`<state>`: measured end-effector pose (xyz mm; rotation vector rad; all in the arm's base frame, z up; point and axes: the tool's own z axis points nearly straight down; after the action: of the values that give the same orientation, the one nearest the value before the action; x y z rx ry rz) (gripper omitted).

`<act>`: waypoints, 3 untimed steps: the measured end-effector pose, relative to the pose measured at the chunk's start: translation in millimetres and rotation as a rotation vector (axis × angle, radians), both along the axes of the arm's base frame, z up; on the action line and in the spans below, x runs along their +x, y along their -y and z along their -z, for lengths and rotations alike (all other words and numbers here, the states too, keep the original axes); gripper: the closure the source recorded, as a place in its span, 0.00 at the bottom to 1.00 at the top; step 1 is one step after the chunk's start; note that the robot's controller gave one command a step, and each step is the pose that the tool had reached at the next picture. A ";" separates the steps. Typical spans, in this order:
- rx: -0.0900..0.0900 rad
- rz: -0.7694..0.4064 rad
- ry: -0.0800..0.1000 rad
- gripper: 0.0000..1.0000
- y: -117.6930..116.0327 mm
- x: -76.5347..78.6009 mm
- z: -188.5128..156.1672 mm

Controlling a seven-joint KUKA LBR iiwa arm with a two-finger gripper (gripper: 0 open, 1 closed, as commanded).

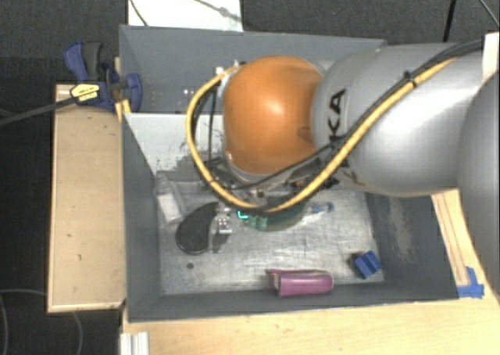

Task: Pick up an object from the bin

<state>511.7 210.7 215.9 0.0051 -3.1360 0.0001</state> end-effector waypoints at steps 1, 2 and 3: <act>0.002 -0.288 0.005 0.00 1.9 3.4 120.7; 0.002 -0.488 0.008 0.00 7.8 17.2 145.5; 0.004 -0.480 0.009 1.00 6.8 17.8 143.9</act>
Offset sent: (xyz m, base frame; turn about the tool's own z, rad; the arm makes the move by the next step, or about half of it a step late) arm 0.0037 -0.0020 -0.1187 -0.2878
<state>529.5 203.9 72.0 0.7520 -3.0543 -0.0043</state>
